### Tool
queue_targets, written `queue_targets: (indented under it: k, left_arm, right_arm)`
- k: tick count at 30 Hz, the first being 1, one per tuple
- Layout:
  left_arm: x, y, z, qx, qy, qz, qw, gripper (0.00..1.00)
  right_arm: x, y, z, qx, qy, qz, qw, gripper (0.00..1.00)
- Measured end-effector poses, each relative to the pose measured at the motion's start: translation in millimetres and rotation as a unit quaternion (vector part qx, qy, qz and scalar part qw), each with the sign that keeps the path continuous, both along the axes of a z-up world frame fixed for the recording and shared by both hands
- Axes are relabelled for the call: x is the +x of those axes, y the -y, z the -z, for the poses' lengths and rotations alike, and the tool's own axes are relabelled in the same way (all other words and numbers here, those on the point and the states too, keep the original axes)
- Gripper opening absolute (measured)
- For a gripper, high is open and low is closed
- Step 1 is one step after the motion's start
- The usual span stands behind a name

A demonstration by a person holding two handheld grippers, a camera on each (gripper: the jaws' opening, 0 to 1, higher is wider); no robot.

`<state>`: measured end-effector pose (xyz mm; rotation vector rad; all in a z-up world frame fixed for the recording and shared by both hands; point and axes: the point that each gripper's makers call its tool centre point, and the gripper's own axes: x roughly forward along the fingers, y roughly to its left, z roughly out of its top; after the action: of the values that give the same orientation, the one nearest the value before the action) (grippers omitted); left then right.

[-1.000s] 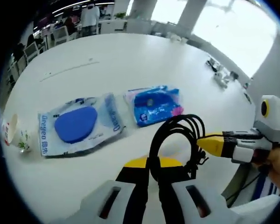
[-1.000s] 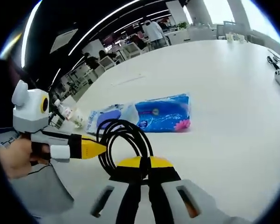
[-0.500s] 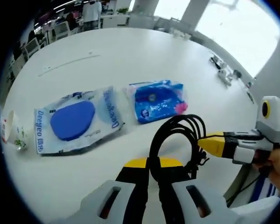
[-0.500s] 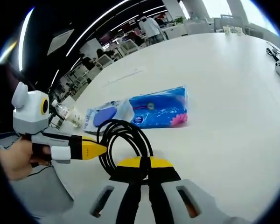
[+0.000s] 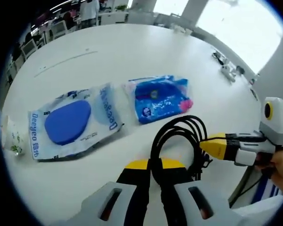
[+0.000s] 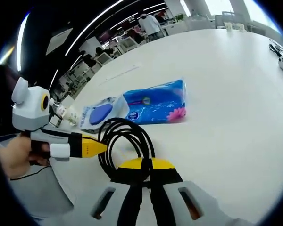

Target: Arrange the tabletop items into an orderly group along one side of the table until the central work area is clear of visible clutter.

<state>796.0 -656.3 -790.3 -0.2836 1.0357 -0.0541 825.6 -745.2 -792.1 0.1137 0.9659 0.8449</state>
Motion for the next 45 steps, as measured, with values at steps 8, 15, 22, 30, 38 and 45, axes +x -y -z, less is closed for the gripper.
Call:
queue_targets:
  k: [8, 15, 22, 30, 38, 45]
  left_arm:
    - [1.2, -1, 10.7, 0.006, -0.009, 0.009, 0.9999, 0.02]
    - [0.2, -2, 16.7, 0.009, -0.016, 0.010, 0.9998, 0.02]
    - [1.9, -2, 17.6, 0.007, -0.016, 0.011, 0.9998, 0.02]
    - [2.3, -2, 17.8, -0.002, -0.013, 0.001, 0.9999, 0.02]
    - [1.8, -1, 17.1, 0.000, -0.010, 0.002, 0.9999, 0.02]
    - [1.7, -1, 16.9, 0.001, -0.007, 0.004, 1.0000, 0.03]
  right_arm:
    - [4, 1, 5.4, -0.003, 0.005, -0.004, 1.0000, 0.00]
    - [6, -1, 8.3, -0.005, 0.004, -0.011, 0.9999, 0.00]
    - [8, -1, 10.6, -0.008, 0.003, -0.018, 0.9998, 0.00]
    - [6, 1, 16.0, -0.021, 0.003, -0.025, 0.9995, 0.00]
    - [6, 1, 15.8, -0.018, 0.005, -0.024, 0.9996, 0.00]
    - [7, 1, 15.8, -0.019, 0.009, -0.029, 0.9994, 0.00]
